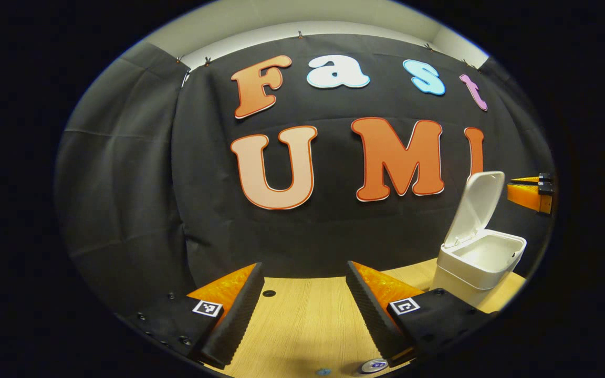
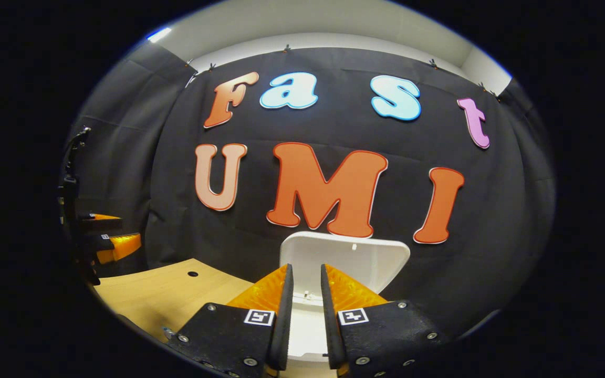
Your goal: Press the lid of the desktop garbage bin to open it, pick up the crumpled paper on the desktop and throw it into the bin, then pick up the pop can on the desktop and drop it into the bin, and finally close the garbage bin lid.
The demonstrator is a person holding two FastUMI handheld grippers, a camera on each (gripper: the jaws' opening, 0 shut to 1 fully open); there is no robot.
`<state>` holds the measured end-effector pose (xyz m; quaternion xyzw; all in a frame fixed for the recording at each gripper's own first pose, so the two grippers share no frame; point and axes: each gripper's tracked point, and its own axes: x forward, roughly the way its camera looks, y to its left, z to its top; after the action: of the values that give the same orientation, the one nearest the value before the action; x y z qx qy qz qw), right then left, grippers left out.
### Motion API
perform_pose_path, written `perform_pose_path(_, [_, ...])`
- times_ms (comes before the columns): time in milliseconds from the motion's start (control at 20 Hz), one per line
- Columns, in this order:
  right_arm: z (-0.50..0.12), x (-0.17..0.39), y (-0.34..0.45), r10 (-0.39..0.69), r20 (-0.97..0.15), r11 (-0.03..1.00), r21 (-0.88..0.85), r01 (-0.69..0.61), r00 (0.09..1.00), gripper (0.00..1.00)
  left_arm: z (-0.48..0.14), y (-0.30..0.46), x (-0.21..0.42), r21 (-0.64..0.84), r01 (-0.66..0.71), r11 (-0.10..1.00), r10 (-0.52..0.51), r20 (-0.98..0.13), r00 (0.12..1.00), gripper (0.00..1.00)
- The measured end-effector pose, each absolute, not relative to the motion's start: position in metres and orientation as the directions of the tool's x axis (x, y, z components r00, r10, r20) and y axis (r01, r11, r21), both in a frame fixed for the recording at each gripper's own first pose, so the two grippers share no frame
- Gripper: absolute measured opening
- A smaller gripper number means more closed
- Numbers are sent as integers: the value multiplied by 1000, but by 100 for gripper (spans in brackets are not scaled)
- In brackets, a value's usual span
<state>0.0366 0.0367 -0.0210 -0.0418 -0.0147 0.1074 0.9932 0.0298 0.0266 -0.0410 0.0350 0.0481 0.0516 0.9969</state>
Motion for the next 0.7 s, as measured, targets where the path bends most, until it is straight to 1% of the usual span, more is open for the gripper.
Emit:
perform_pose_path(50, [-26,35,41,221,8,973,-75,-220,975,37,-43,30,31,71,-104,992,110,-95,989,99])
perform_pose_path(100, [-29,34,48,234,-2,971,-55,-234,972,42,-45,34,30,63,-111,992,116,-96,989,99])
perform_pose_path(150, [-31,32,56,244,-6,969,-32,-244,970,49,-47,37,32,58,-120,991,125,-100,987,99])
perform_pose_path(250, [-35,29,69,264,-13,964,-3,-264,964,58,-54,43,33,52,-132,990,137,-112,984,99])
perform_pose_path(300, [-37,28,74,269,-15,963,-1,-269,963,61,-55,46,32,53,-135,989,140,-114,984,99])
perform_pose_path(350, [-39,27,79,278,-21,961,-6,-278,960,67,-56,50,32,56,-135,989,141,-114,983,99])
perform_pose_path(450, [-47,22,90,298,-38,954,-14,-299,954,75,-58,52,31,63,-134,989,141,-116,983,99])
perform_pose_path(700, [-67,13,124,374,-90,926,-5,-376,923,80,-75,46,30,55,-84,995,91,-148,985,99])
